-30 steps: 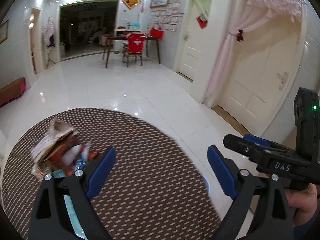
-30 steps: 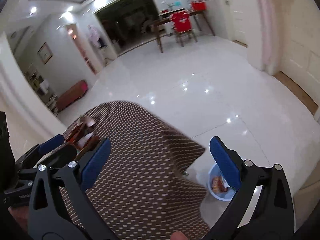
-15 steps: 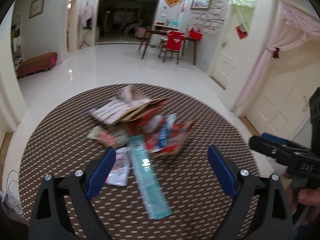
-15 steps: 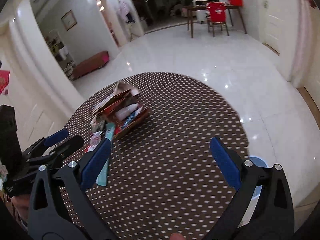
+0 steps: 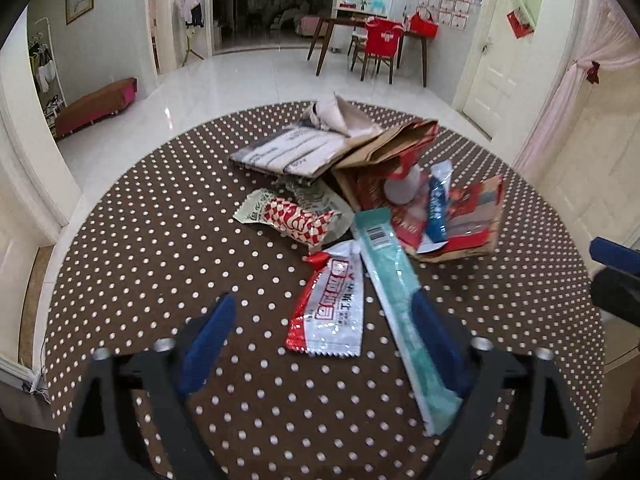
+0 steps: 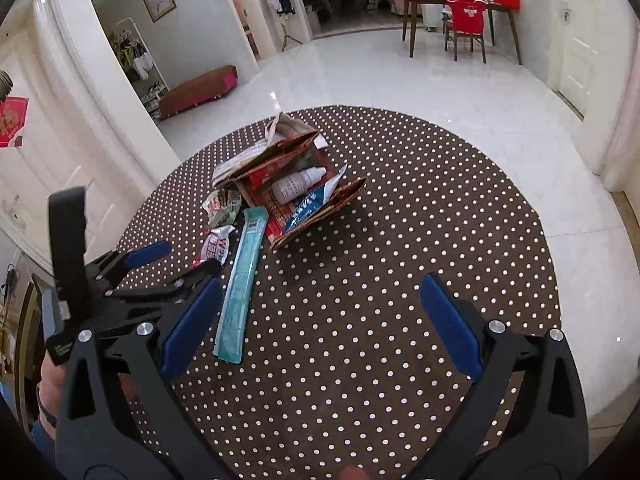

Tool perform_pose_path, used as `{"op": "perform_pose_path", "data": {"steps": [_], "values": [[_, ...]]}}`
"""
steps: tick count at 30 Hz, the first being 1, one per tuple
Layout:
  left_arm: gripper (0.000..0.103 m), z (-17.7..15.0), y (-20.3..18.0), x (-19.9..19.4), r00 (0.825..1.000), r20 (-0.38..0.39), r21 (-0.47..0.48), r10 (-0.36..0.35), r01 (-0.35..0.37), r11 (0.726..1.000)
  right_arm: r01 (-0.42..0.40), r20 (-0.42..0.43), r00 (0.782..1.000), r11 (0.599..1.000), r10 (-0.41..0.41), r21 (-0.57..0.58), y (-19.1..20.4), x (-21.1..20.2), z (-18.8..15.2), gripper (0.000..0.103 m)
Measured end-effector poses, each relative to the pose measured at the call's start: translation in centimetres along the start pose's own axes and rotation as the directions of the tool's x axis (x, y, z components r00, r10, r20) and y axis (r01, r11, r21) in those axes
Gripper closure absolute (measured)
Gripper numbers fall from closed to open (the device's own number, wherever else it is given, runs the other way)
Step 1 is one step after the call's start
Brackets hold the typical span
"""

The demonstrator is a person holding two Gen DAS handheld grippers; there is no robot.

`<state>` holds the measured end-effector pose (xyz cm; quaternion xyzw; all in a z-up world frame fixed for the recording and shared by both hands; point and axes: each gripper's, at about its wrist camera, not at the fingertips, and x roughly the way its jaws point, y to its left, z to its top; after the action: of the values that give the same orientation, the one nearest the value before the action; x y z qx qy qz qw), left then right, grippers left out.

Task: Collect trash
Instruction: 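Grasp the red-white wrapper with the left tool while the right tool grasps the teal tube package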

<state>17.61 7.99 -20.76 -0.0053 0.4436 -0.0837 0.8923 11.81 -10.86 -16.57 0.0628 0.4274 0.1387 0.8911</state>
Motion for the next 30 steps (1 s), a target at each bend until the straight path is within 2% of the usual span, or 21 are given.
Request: {"op": "perform_pose_path", "data": {"steps": [2,4,6,7,8,18,20,22,24,26,27,28,30], "values": [[0.037,0.3,0.2,1.2,1.000,-0.022,-0.008,-0.011,0.011,1.000,0.001,-0.012,1.000,1.000,-0.001,-0.003,0.2,0.5,-0.2,0.006],[0.046,0.5,0.2,1.6,1.000,-0.013,0.006,-0.002,0.002,1.000,0.002,-0.020,1.000,1.000,-0.003,-0.005,0.3,0.8,-0.5,0.006],[0.072,0.7,0.0,1.7,1.000,-0.007,0.025,-0.013,0.013,1.000,0.000,-0.028,1.000,1.000,0.000,-0.008,0.4,1.3,-0.6,0.006],[0.074,0.7,0.1,1.6,1.000,-0.008,0.021,-0.030,0.031,0.999,-0.002,-0.031,1.000,1.000,0.002,-0.010,0.5,1.5,-0.6,0.006],[0.088,0.6,0.1,1.6,0.999,-0.011,0.018,-0.048,0.049,0.999,-0.004,-0.035,0.999,1.000,0.003,-0.013,0.7,1.9,-0.7,0.006],[0.090,-2.2,2.4,-1.5,0.998,0.035,-0.045,-0.050,0.051,0.998,-0.036,-0.089,0.996,0.993,0.026,-0.115,4.7,6.2,-1.2,0.007],[0.090,-2.6,3.2,-2.2,0.998,0.044,-0.063,-0.040,0.043,0.997,-0.029,-0.091,0.996,0.989,0.016,-0.144,5.9,7.2,-1.3,0.012],[0.090,-3.2,4.3,-2.9,0.998,0.051,-0.087,-0.026,0.030,0.996,-0.015,-0.089,0.996,0.984,-0.001,-0.177,6.9,8.1,-1.3,0.023],[0.090,-3.8,5.1,-3.5,0.998,0.055,-0.114,-0.018,0.025,0.993,0.016,-0.099,0.994,0.976,-0.039,-0.219,8.0,9.4,-1.5,0.029],[0.090,-4.3,5.8,-4.0,0.998,0.058,-0.140,-0.011,0.019,0.990,0.079,-0.047,0.994,0.950,-0.097,-0.301,9.4,10.0,-2.0,0.032],[0.090,-4.5,6.0,-4.2,0.998,0.058,-0.150,-0.009,0.018,0.988,0.073,-0.040,0.995,0.947,-0.090,-0.313,9.7,10.1,-2.1,0.040],[0.090,-4.6,6.1,-4.3,0.998,0.058,-0.159,-0.009,0.018,0.987,0.057,-0.042,0.996,0.948,-0.074,-0.313,9.9,10.1,-2.1,0.059],[0.090,-5.0,6.4,-4.7,0.998,0.060,-0.170,-0.008,0.018,0.985,0.057,-0.042,0.996,0.939,-0.076,-0.340,10.6,9.9,-2.3,0.073]]}}
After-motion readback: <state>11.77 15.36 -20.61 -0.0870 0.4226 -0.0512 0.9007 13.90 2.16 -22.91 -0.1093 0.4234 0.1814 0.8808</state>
